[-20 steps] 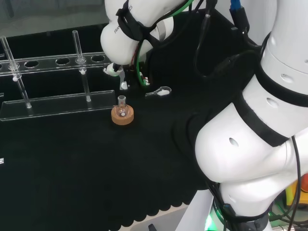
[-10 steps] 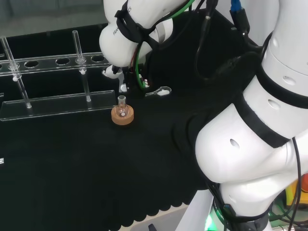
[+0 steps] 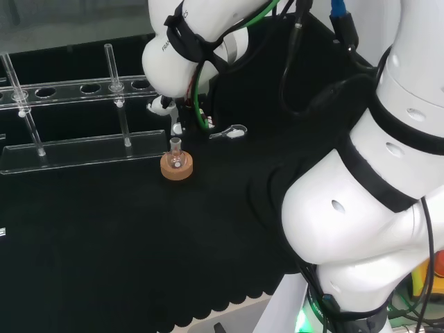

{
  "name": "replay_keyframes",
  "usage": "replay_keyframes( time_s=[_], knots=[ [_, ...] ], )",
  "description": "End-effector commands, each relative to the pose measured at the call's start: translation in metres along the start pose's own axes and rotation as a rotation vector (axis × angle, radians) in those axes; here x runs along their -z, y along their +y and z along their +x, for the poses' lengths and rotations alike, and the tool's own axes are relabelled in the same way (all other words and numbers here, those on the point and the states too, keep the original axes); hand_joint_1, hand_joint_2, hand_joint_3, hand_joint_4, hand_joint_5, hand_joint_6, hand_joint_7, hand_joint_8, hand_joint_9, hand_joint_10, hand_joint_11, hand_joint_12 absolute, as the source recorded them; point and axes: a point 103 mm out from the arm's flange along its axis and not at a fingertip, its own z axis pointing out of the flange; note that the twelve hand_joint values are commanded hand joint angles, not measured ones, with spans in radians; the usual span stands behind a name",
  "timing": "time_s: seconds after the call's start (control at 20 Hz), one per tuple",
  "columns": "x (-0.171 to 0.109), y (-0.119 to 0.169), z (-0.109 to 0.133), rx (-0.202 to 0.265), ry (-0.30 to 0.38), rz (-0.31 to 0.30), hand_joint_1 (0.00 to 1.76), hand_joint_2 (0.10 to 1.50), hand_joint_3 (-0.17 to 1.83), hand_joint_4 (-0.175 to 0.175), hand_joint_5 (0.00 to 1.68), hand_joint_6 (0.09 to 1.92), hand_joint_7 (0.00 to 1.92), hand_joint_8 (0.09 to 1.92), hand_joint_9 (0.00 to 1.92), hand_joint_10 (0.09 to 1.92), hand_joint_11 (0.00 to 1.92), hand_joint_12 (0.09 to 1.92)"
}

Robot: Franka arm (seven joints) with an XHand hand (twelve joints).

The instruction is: Place the funnel on the round-bottom flask.

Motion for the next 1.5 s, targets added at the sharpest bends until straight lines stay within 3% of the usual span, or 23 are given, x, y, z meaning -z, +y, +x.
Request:
replay_keyframes(
  time_s=[0.05,1.5],
  knots=[
    [-0.0133,-0.0025,-0.0008,-0.006,0.003,0.021,1.06,0.77,0.61,0.175,1.07,0.99,1.31,0.91,1.25,0.27,0.15,1.59],
    [-0.0191,-0.0008,-0.0083,-0.019,0.029,0.031,1.06,0.75,0.64,0.175,1.07,1.0,1.32,0.9,1.26,0.26,0.15,1.58]
  ],
)
